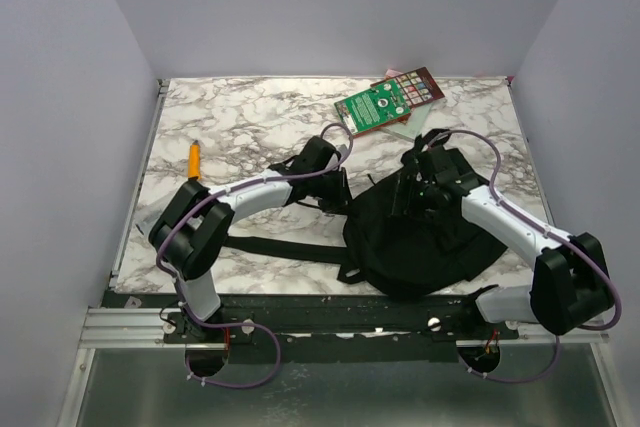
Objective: Pack the student bag
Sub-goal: Unzip the student bag at the center of the board.
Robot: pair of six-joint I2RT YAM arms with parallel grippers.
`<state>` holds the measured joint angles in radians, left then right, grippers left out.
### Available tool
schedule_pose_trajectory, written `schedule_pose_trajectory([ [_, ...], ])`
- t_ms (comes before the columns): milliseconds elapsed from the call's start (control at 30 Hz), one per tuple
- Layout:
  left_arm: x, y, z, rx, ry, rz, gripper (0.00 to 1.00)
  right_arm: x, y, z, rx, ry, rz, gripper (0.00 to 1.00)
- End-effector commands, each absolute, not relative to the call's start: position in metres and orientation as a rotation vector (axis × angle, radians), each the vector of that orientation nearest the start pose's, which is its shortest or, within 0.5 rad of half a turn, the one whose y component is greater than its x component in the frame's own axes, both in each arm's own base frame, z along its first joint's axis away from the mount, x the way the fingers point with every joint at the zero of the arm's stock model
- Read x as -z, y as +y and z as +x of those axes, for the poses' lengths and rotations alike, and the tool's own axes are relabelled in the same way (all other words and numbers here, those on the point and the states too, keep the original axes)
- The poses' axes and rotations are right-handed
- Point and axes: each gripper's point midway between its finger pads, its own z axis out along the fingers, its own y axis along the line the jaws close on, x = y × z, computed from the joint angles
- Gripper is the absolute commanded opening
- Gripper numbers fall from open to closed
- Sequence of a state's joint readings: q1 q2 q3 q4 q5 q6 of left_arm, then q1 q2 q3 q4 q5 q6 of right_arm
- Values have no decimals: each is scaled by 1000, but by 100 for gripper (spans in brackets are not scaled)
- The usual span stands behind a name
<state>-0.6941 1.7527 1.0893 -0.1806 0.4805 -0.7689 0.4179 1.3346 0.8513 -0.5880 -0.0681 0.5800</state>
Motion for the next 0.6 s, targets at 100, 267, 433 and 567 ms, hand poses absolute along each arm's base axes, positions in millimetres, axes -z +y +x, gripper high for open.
schedule_pose_trajectory([
  [100, -135, -347, 288, 1264, 2476, 163, 0, -65, 124, 225, -274, 2730, 360, 76],
  [267, -175, -354, 285, 1427, 2235, 273, 0, -79, 138, 236, -432, 2614, 360, 84],
  [433, -177, -354, 273, 1338, 2102, 352, 0, -127, 177, 267, -821, 2360, 532, 91],
  [567, -179, -362, 256, 1190, 1977, 471, 0, -138, 190, 287, -967, 2261, 691, 91],
])
